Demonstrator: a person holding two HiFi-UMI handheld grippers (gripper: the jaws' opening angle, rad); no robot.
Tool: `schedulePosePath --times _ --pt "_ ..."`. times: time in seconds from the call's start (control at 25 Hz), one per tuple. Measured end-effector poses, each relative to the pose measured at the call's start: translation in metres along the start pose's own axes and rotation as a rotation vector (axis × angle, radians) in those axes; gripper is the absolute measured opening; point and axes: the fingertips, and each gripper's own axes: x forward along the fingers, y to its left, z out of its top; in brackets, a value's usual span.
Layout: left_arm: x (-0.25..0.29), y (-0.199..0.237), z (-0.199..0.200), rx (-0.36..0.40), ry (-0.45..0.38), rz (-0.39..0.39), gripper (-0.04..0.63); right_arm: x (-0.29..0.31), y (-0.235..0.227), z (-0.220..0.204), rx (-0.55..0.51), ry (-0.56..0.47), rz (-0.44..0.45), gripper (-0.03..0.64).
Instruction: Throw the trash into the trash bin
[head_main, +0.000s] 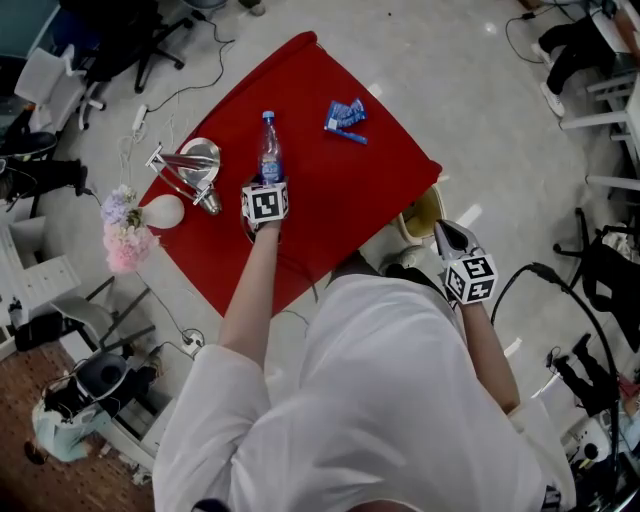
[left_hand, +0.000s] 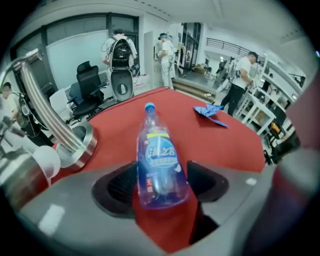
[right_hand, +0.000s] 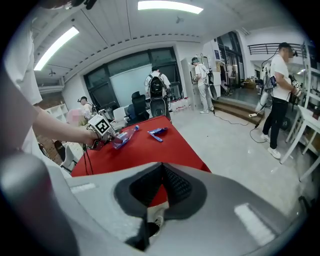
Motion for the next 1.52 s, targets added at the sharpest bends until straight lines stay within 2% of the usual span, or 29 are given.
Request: schedulePosePath --times 0.52,0.68,1.04,1.28,1.52 --pt "0.029 -0.011 -0.011 -0.038 0.056 -0.102 0.364 0.005 0.004 -0.006 0.024 0.006 -0.025 0.002" --pt "0.025 -0.014 -0.01 0.003 0.055 -0.104 0.35 0.001 0.005 -0.008 0.03 0.0 -0.034 0.002" --pt "0.0 -0.031 0.001 0.007 0.014 -0.115 0.348 -0.011 -0.006 -0.011 0.047 -0.034 -0.042 0.002" --pt "-0.023 -0.071 0.011 0.054 -0.007 -0.157 0.348 -0.023 -0.011 -0.021 0.054 -0.043 -0.03 0.002" --pt "-0.034 -0.14 0.005 0.14 -0.001 -0.256 0.349 -0.041 -0.023 -0.036 0.091 -0.065 -0.047 0.002"
